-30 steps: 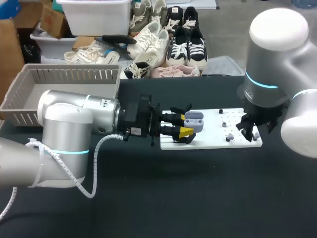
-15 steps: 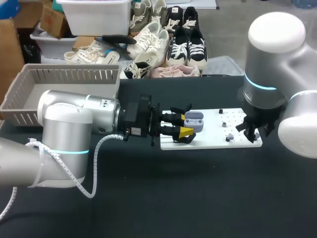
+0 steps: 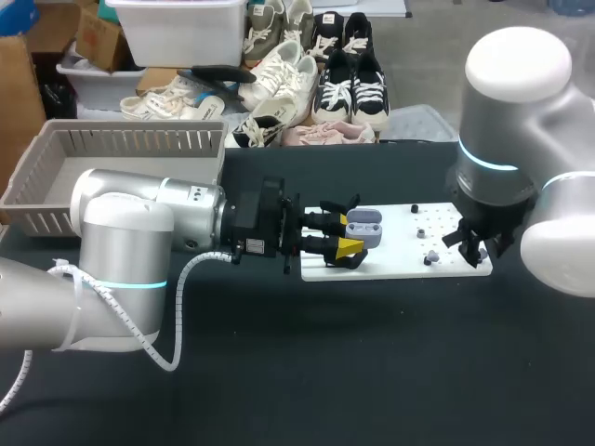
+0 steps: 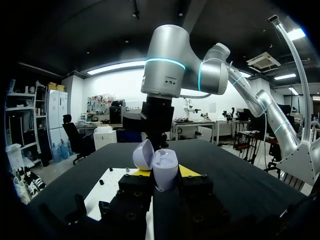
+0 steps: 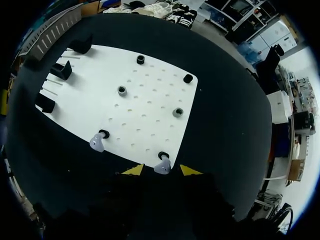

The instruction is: Pick up each earbud case from the left stands, insert the matching earbuds, close the lid, and place the case in the box.

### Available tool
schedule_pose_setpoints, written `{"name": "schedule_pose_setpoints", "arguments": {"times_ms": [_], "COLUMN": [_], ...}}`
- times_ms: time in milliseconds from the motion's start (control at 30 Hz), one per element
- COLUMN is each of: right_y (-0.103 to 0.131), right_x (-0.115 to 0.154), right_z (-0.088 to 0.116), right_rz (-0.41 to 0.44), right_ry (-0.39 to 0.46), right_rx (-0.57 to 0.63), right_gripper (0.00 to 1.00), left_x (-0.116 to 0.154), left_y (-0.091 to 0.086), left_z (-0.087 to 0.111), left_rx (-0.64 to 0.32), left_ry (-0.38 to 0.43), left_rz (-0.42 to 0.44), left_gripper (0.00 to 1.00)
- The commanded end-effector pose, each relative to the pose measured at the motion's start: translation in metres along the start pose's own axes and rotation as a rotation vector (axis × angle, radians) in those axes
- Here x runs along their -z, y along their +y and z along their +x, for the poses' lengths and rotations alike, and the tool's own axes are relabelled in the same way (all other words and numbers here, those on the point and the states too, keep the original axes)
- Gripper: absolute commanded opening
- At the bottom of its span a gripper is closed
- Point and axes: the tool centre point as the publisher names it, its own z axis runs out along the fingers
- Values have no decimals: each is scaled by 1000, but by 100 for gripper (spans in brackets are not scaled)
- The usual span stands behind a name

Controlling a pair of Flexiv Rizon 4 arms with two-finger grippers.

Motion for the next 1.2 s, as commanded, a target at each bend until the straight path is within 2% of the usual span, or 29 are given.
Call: {"name": "schedule_pose_setpoints", "arguments": {"times_ms": [33,267,400,733,1000,1200], "right_y": [1,1,1,0,0,-1], "right_x": [-2,-3,-4,-5,-7,-6], "right_z": [-1,-1,-1,1,1,4], "right_rz": [6,3,3,0,-1,-4], "right_ry": [-3,2,3,7,7,6], "right_rx": [-5,-8,-8,-8,-8,-15], "right_gripper": [36,34,25,23,0,0], "left_x": [0,0,0,0,0,0], "left_y": [0,0,0,0,0,0], "left_z": [1,1,1,1,1,1], "left_rx": [-1,-1,-1,-1,-1,-1], "left_ry": [-2,-2,-2,-2,-2,-2], "left_rz": [-1,-1,-1,-1,-1,-1], "left_gripper": [0,0,0,0,0,0]}}
